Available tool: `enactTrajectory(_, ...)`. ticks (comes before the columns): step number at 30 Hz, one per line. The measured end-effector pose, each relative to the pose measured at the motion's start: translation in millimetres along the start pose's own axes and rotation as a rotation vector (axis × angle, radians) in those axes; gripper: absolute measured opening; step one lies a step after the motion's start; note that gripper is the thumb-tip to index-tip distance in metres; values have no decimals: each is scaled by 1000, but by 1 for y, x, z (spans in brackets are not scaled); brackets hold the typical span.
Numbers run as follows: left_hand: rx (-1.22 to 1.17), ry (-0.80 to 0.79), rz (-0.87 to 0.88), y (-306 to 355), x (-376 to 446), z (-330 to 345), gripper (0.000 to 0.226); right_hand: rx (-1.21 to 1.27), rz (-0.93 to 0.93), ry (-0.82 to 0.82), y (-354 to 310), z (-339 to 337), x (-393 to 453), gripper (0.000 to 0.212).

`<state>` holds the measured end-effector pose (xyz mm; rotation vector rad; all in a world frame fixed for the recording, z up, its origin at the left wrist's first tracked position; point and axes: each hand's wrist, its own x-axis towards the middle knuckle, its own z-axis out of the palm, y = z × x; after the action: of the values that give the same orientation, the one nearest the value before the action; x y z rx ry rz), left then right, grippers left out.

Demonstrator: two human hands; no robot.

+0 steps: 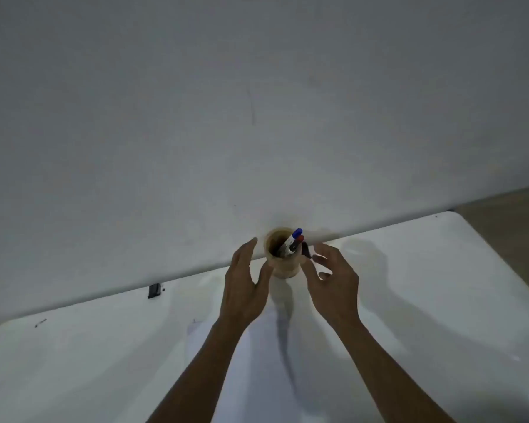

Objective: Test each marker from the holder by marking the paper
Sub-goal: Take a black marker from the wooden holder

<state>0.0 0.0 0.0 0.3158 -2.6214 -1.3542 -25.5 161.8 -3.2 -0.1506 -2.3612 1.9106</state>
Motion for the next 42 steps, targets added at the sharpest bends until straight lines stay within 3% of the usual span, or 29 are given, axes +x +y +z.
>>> enactTrajectory(11,-88,-102,8,-5,31,14,54,-55,5,156,13,29,20,29)
enactTrajectory(21,-219,-40,7,-4,26,22,62,-42,-44,184,7,37,18,20)
enactTrajectory(27,-240,-15,-15,-12,24,28,54,-68,-81,175,7,36,19,15)
enactTrajectory(35,-181,-48,-62,-6,26,24,50,170,-110,239,-42,9,19,13)
enactTrajectory(39,-175,-79,-145,-1,28,18,48,308,-267,197,-70,-6,14,19)
enactTrajectory(42,-225,-12,-203,3,19,5,48,301,-206,105,-72,-6,5,15)
